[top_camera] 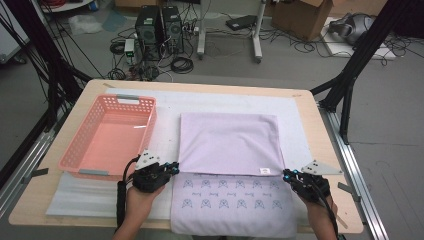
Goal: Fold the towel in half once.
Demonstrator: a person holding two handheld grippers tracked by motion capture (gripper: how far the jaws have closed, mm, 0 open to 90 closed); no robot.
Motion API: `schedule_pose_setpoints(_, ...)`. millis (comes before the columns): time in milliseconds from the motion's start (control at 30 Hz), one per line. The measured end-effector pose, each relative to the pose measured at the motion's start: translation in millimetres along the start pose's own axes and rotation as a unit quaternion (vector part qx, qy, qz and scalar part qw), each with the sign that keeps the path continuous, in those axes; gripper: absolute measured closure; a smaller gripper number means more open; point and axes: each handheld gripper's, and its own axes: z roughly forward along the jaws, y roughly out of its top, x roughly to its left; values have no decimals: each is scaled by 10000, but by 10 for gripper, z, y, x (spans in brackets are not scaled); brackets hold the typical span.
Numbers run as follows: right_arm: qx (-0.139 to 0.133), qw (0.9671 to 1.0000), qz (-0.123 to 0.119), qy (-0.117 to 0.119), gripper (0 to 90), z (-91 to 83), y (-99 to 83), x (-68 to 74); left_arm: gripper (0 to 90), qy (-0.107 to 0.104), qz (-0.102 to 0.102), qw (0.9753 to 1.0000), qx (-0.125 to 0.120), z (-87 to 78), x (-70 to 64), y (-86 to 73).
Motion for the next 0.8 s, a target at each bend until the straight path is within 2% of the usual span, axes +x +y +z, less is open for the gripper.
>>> schedule_pose_setpoints(133,2,10000,-24,61,854,-114,-66,56,868,12,85,10000,-8,-71,-61,-47)
schedule_pose_setpoints(300,102,9998,-120,147,854,-211,-153,141,869,-53,65,9999,-77,-213,-111,-103)
schedule_pose_setpoints(500,171,9995,-163,213,854,-319,-241,220,869,-106,163,9998,-48,-347,-217,-207)
schedule_pose_setpoints(633,214,9994,-148,233,854,-391,-309,256,870,-209,278,9994,79,-376,-308,-294)
schedule_pose_setpoints(800,284,9990,-137,304,854,-486,-389,296,870,-288,295,9991,111,-451,-369,-373)
